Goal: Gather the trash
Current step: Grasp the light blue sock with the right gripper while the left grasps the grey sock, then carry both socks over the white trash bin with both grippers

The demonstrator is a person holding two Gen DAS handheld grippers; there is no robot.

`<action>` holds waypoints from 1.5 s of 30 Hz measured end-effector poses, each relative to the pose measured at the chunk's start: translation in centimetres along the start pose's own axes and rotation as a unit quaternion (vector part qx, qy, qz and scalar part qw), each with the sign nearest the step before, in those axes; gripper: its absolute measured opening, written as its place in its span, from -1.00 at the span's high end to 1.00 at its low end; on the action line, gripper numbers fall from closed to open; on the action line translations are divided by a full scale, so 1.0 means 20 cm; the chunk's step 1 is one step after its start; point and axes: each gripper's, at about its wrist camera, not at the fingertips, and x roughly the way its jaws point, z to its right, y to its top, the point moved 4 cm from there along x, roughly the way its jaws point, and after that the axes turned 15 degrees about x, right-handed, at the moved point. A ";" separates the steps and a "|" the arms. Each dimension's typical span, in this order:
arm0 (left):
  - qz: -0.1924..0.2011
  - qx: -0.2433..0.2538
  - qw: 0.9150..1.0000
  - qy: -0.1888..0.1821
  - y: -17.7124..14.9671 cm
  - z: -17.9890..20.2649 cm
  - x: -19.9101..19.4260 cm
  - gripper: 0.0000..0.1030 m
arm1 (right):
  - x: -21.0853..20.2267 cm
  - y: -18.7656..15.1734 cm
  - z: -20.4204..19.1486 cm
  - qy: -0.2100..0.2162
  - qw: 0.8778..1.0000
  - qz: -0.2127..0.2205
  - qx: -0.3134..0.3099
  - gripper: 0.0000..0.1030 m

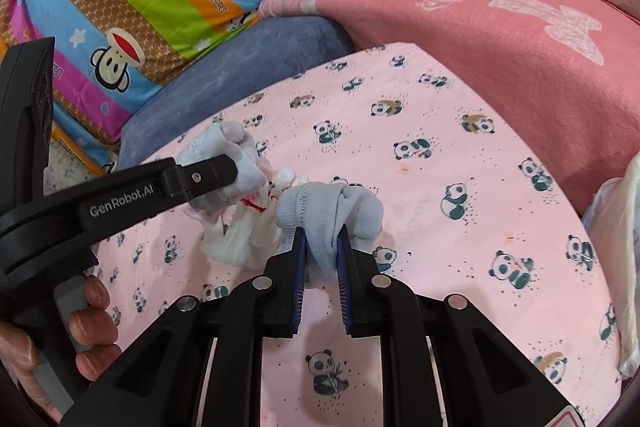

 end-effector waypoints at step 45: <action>0.054 0.179 0.982 -0.034 -0.01 1.16 -0.33 0.34 | -1.13 0.13 0.72 0.000 0.981 0.164 0.104 0.69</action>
